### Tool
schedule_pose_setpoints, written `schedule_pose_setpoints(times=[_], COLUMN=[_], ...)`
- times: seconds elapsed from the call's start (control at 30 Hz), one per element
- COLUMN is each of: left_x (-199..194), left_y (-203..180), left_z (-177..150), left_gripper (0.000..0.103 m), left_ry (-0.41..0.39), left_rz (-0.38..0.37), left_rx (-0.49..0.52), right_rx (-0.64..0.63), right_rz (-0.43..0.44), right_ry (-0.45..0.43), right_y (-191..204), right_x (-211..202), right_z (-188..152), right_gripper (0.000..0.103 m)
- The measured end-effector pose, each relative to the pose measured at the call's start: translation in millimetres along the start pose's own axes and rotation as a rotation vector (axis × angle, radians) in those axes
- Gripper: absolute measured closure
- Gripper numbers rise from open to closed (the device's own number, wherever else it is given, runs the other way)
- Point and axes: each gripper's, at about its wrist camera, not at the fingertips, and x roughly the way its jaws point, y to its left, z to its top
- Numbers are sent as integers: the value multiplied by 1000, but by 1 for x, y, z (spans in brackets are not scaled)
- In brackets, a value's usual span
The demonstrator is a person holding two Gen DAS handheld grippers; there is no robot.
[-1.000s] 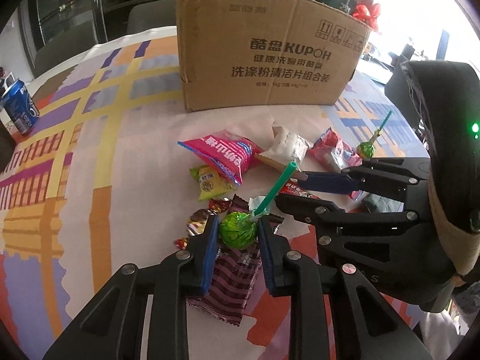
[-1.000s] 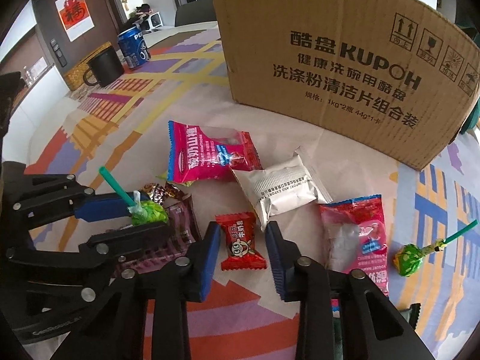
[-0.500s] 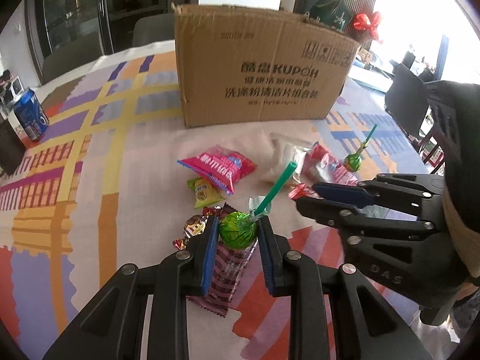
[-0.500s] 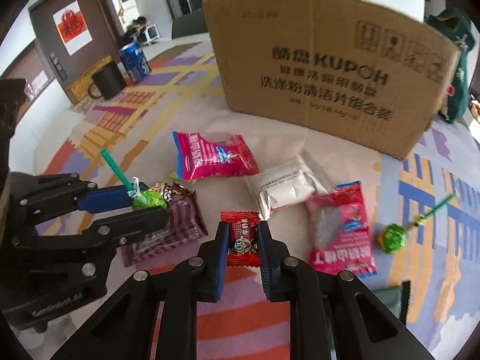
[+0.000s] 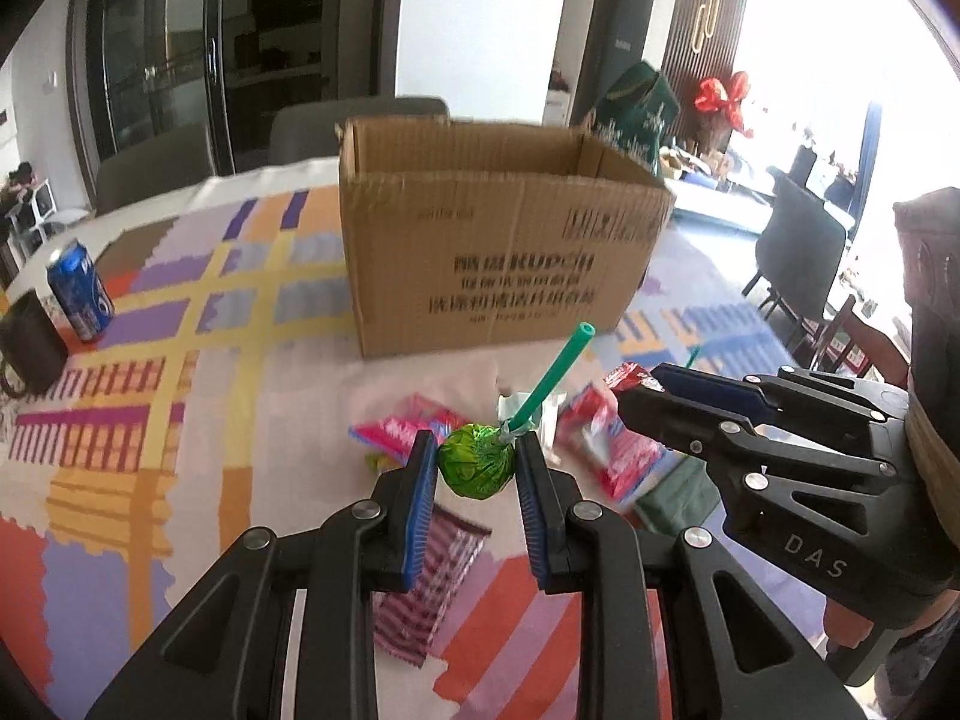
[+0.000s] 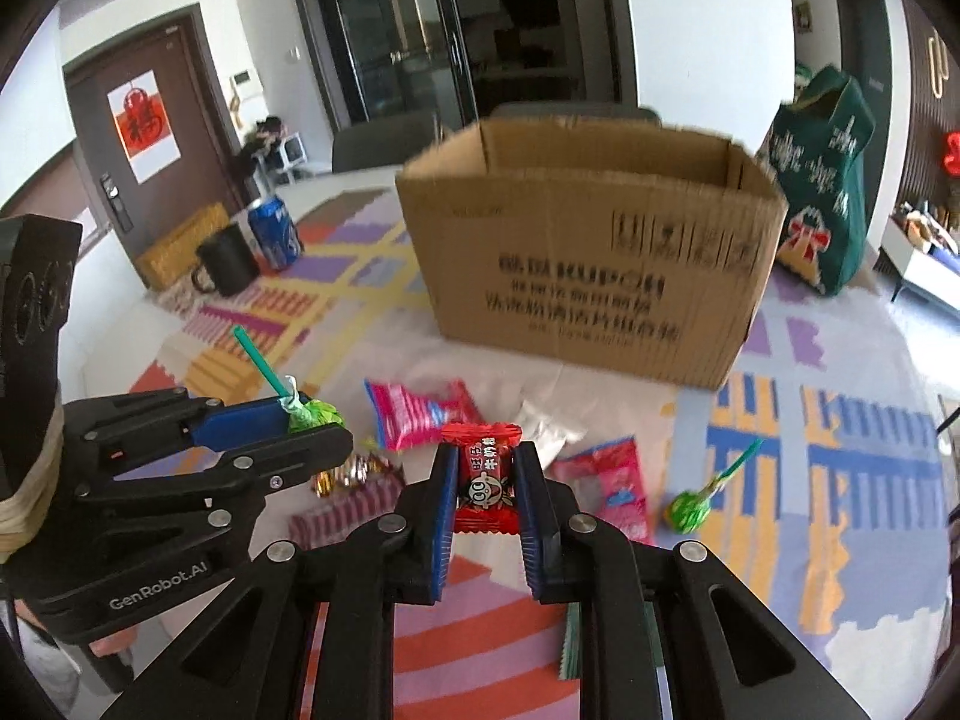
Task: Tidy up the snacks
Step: 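Carry both items into the box and open both tools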
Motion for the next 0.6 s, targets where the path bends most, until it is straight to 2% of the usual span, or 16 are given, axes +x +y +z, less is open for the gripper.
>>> schedule_pose_setpoints(times=[0.43, 0.6], left_x=[-22, -16], left_y=[-1, 2], left_z=[76, 104], left_gripper=[76, 76], left_ry=[-164, -174], left_rz=[29, 25], left_rx=[53, 50], right_rx=[-1, -8], right_rz=[-42, -59], right_ry=[-182, -219], right_y=[-10, -14], right_x=[-33, -36], right_z=[58, 84], right_gripper=[83, 83])
